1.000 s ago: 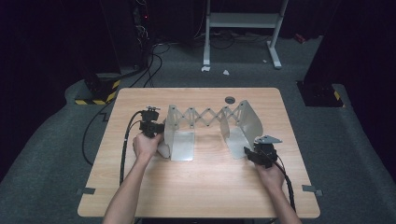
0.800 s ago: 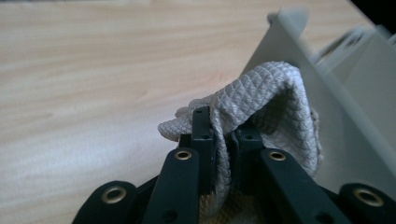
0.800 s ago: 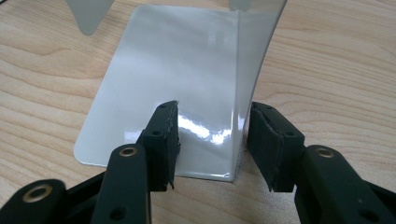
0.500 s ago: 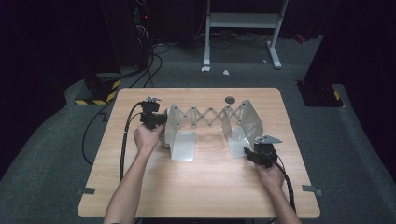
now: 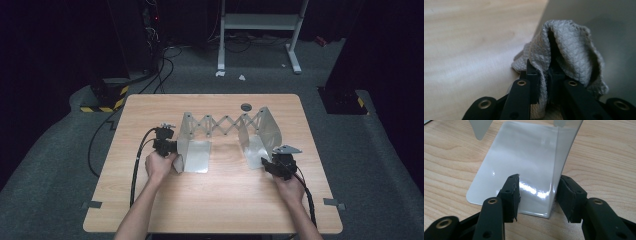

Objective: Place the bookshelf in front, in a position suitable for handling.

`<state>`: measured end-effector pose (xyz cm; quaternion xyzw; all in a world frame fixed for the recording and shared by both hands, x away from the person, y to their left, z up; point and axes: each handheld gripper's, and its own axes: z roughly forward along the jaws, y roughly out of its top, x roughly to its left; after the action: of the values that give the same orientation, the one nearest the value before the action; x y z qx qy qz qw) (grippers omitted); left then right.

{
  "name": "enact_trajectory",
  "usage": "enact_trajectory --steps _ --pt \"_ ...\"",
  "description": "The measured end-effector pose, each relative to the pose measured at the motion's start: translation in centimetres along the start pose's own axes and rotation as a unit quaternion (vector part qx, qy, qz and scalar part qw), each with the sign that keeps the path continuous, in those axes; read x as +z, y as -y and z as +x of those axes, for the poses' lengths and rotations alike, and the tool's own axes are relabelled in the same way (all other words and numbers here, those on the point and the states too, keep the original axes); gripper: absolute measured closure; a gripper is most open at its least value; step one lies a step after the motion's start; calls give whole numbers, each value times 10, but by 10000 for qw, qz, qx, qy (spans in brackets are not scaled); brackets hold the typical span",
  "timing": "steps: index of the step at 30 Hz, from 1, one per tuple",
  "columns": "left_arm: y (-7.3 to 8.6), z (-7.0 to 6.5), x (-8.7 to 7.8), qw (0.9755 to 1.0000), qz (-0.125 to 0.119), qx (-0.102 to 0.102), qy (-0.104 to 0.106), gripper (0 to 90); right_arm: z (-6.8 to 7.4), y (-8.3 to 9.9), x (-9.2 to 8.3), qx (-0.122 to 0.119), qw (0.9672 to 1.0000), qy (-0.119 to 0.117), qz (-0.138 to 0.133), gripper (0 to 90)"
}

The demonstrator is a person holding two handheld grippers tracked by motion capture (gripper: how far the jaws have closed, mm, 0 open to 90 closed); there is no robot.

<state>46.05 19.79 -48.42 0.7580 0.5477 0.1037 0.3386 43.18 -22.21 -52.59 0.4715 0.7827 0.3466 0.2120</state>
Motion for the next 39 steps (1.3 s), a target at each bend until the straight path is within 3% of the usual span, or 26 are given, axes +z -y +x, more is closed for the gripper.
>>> enact_trajectory --steps 10,15,18,22,25,32,34,39 --pt "49 -25 -24 9995 -29 300 69 814 0 0 0 -10 10000 4 0 536" --pt "65 -28 -28 9986 120 501 -121 812 0 0 0 -8 10000 2 0 536" --pt "67 -22 -29 9984 188 482 -222 811 0 0 0 -10 10000 -1 2 536" --pt "64 -8 -32 9970 241 492 -540 810 0 0 0 0 10000 -4 1 535" --pt "62 8 -35 9966 212 319 -723 809 0 0 0 1 10000 -3 1 534" --pt "50 37 -37 9889 329 305 -1417 799 0 0 0 3 10000 -6 1 534" --pt "48 43 -38 9879 321 211 -1502 780 0 0 0 3 10000 -6 2 533" --pt "47 37 -56 9921 26 178 -1240 546 0 0 0 12 10000 -7 1 531"
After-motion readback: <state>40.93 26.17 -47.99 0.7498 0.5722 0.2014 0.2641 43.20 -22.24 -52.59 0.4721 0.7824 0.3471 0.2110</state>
